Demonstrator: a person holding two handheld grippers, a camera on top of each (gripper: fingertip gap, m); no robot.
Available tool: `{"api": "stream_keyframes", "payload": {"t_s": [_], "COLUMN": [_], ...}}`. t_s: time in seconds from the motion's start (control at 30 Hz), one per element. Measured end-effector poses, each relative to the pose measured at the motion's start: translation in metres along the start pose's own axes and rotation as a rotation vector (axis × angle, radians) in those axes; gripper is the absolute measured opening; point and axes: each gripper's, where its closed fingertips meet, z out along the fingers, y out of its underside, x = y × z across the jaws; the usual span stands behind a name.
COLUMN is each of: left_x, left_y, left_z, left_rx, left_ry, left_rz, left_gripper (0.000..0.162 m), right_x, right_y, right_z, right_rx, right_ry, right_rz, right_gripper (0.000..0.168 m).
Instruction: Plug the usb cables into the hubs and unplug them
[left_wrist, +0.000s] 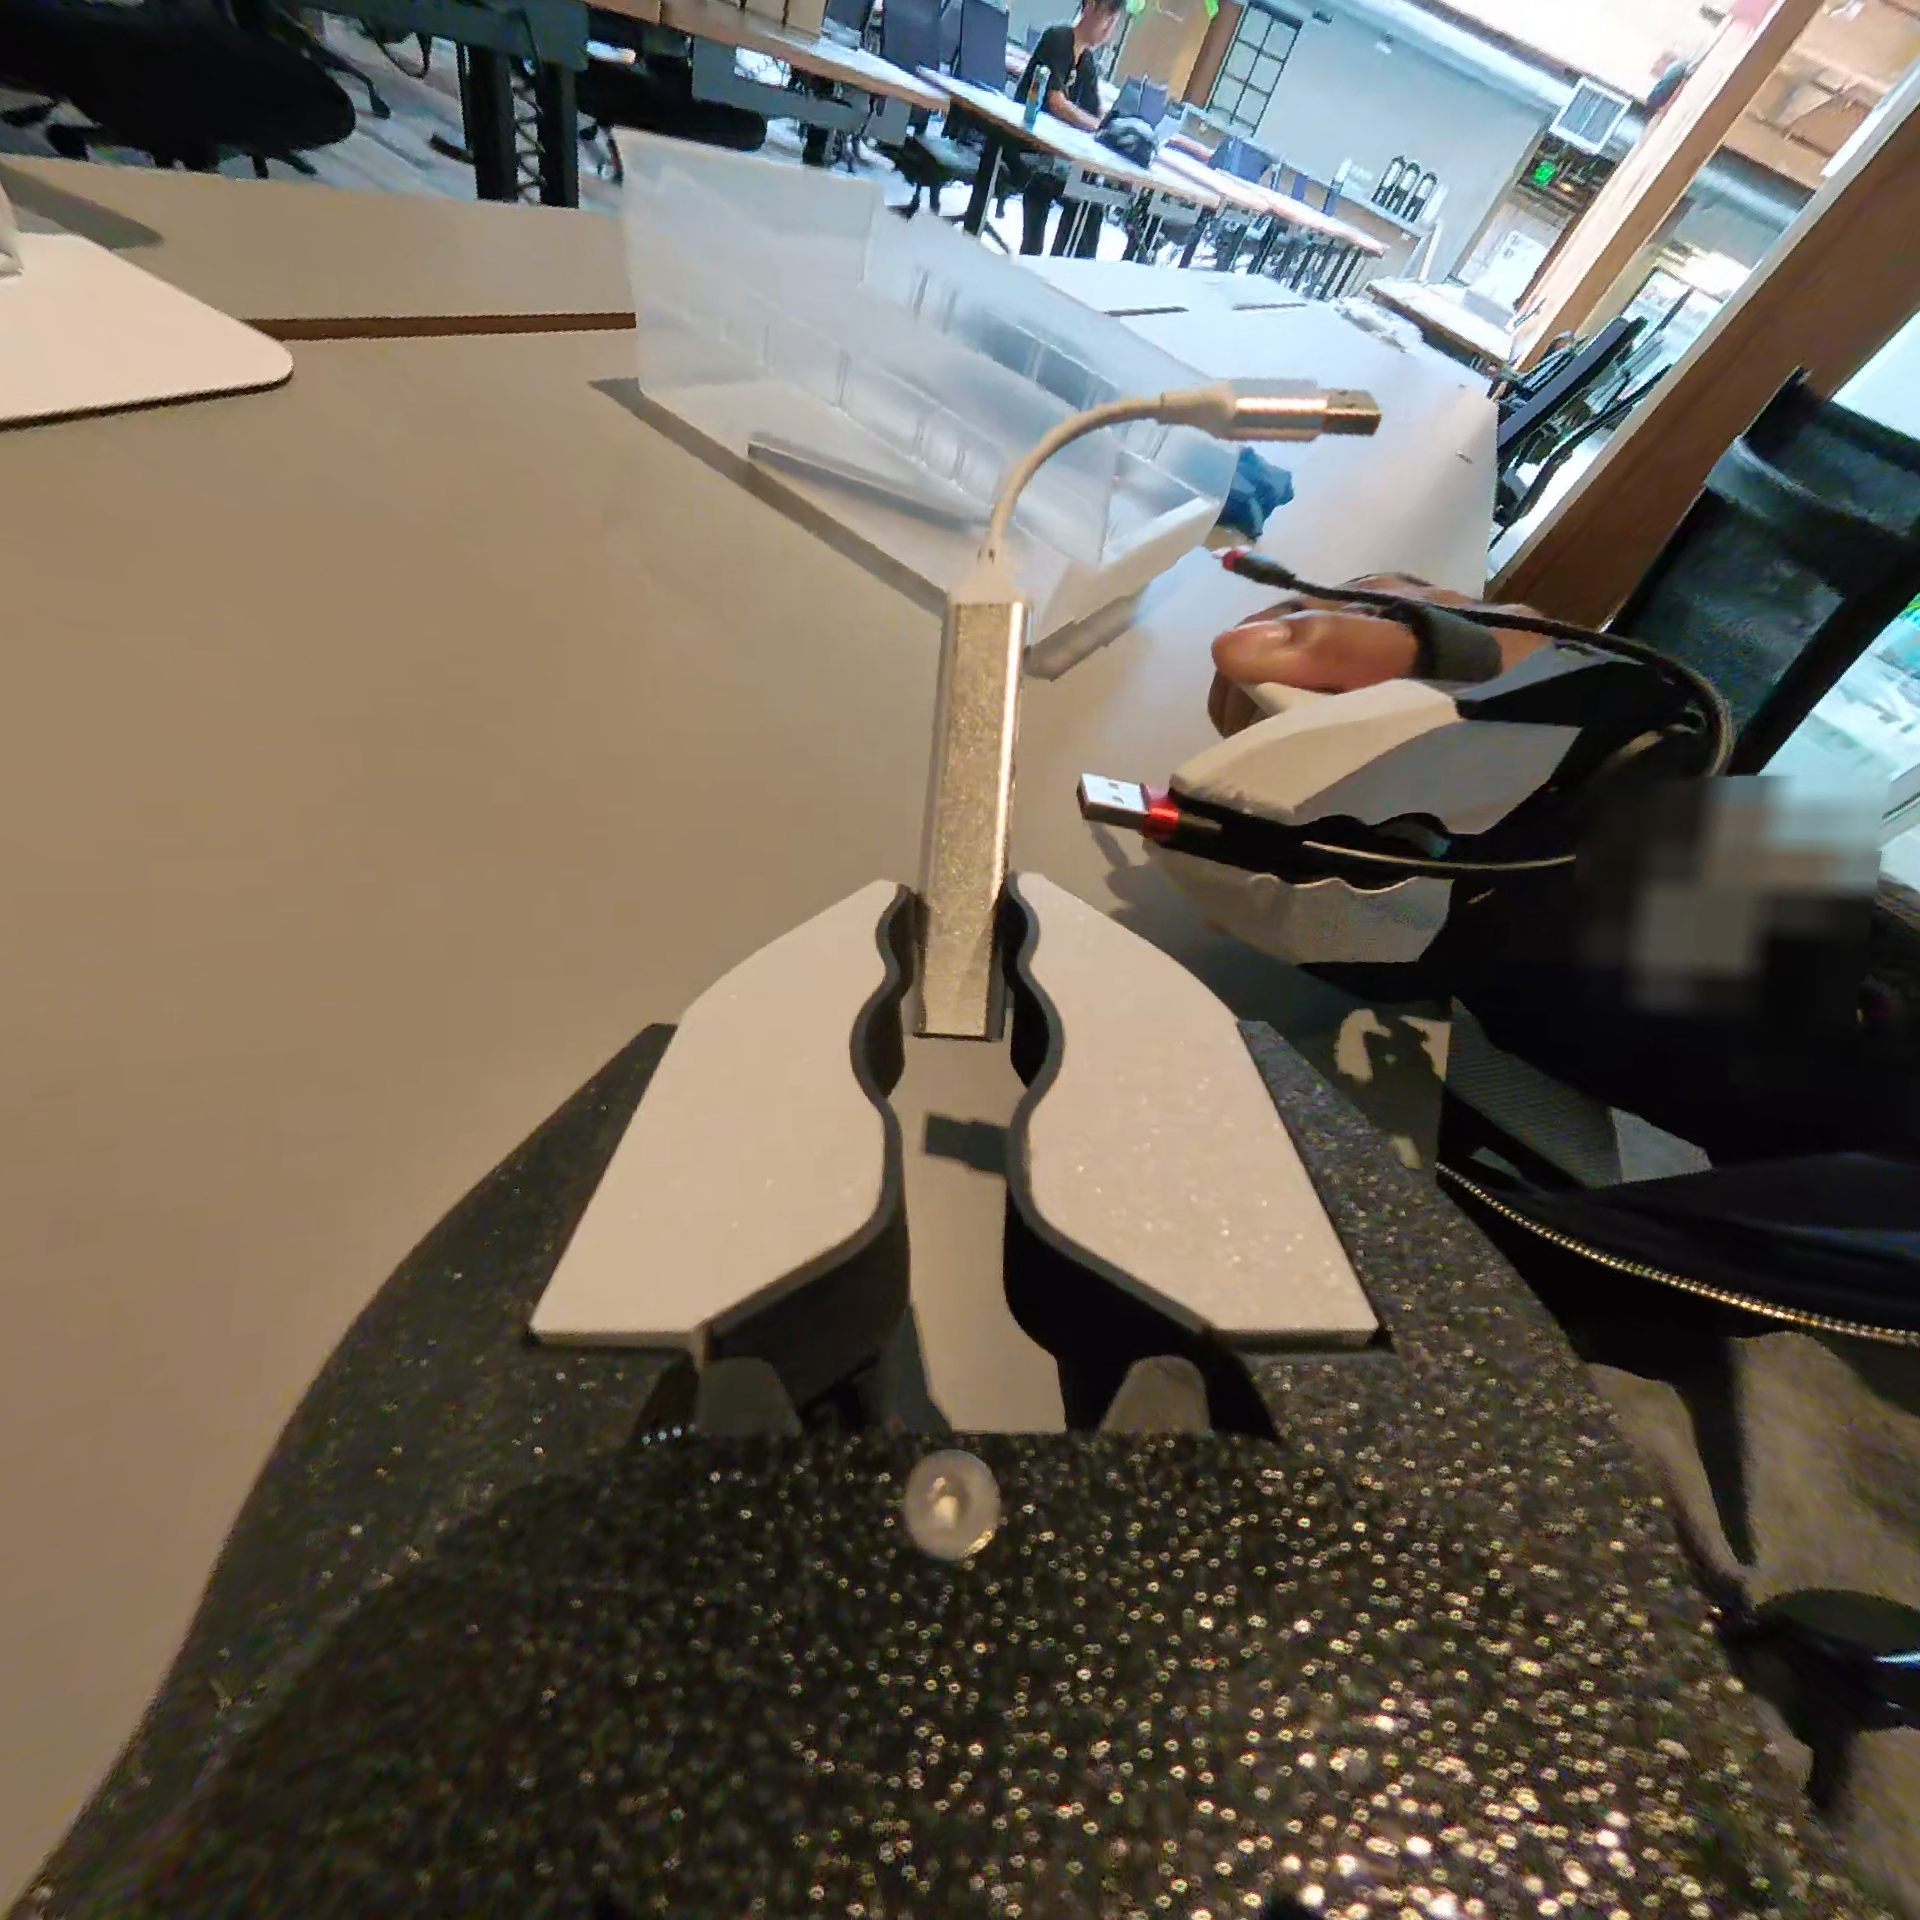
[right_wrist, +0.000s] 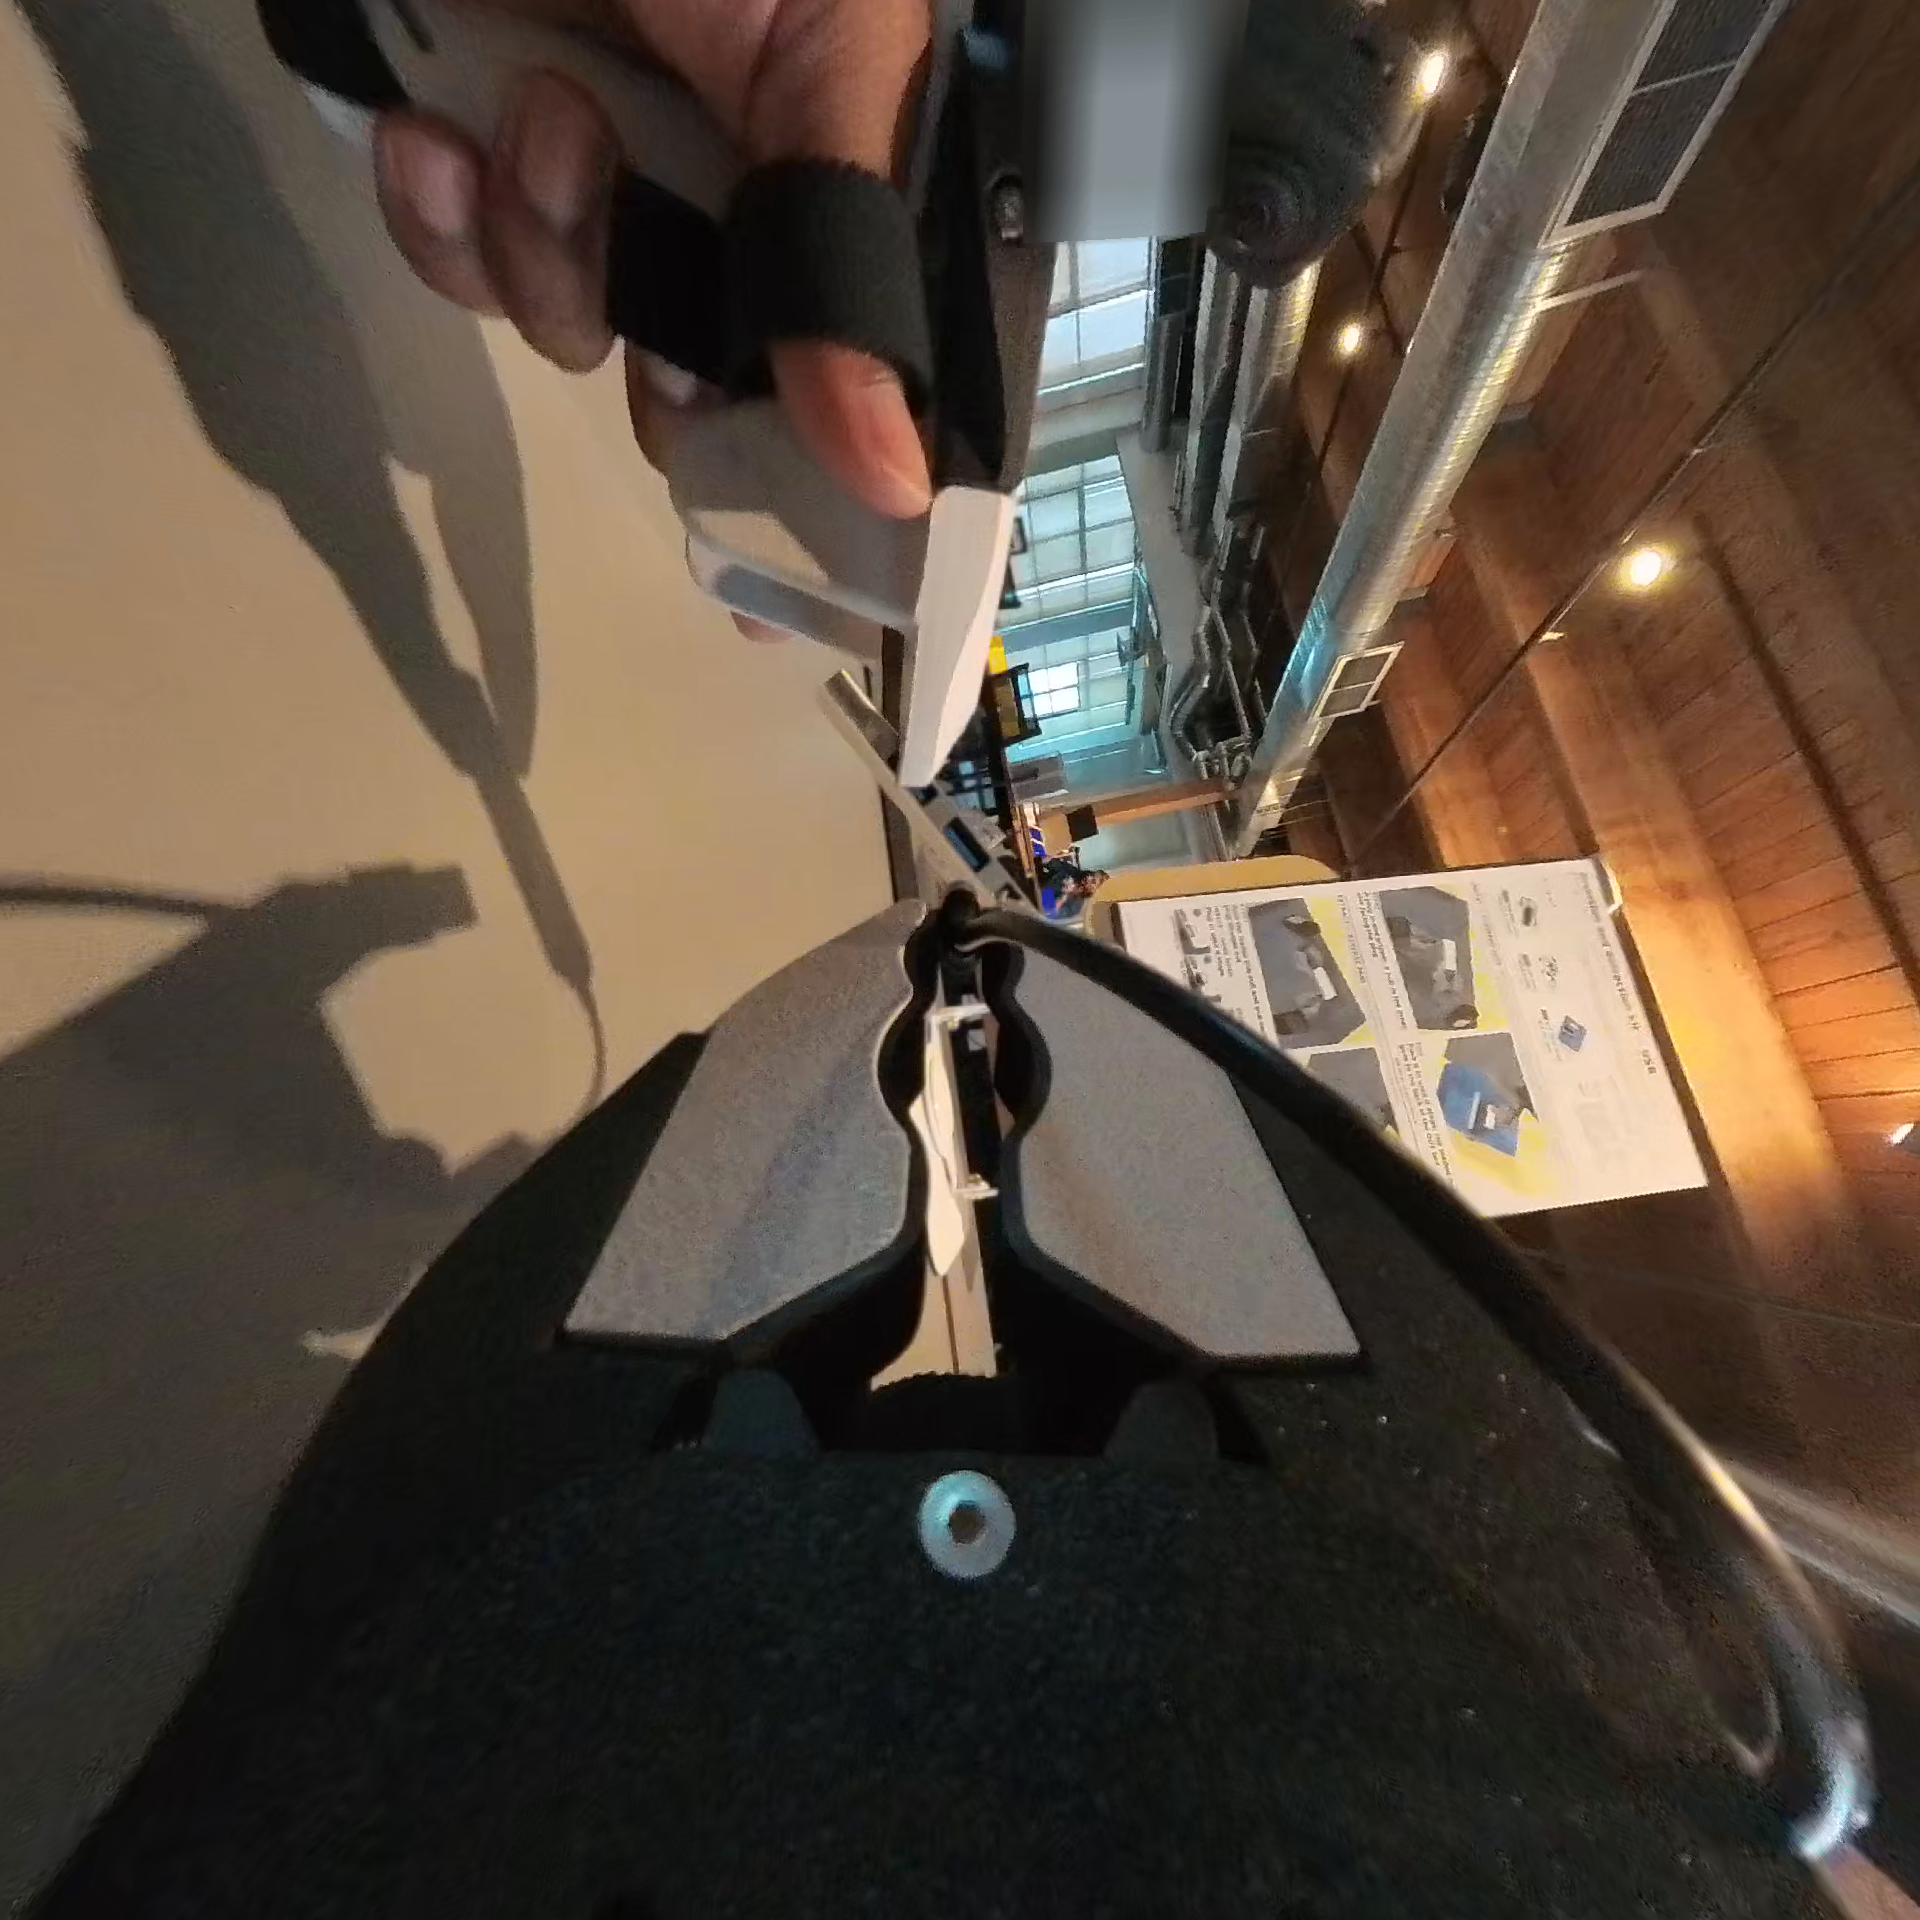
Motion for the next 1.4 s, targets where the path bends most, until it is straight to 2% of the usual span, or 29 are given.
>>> {"api": "stream_keyframes", "payload": {"t_s": [0.23,0.7,0.83,0.97,1.13,1.4], "left_x": [-0.005,0.0,-0.009,-0.026,-0.037,-0.049], "left_y": [0.021,0.026,0.033,0.045,0.055,0.064], "left_z": [-0.001,0.005,0.004,0.002,0.002,0.0], "left_rx": [-0.078,-0.08,-0.132,-0.229,-0.288,-0.34], "left_ry": [-0.02,0.029,-0.031,-0.16,-0.223,-0.29], "left_rz": [0.009,-0.027,0.014,0.103,0.115,0.131], "left_gripper": [0.016,0.015,0.015,0.015,0.015,0.015], "right_x": [-0.007,-0.016,-0.02,-0.024,-0.024,-0.03], "right_y": [0.002,0.0,-0.001,-0.009,-0.01,-0.005], "right_z": [-0.004,-0.003,-0.003,-0.003,-0.004,-0.004], "right_rx": [-0.007,-0.018,-0.014,0.028,0.056,0.037], "right_ry": [-0.02,-0.031,-0.058,-0.127,-0.202,-0.237], "right_rz": [0.0,-0.046,-0.033,0.135,0.387,0.442], "right_gripper": [0.006,0.007,0.007,0.007,0.007,0.007]}}
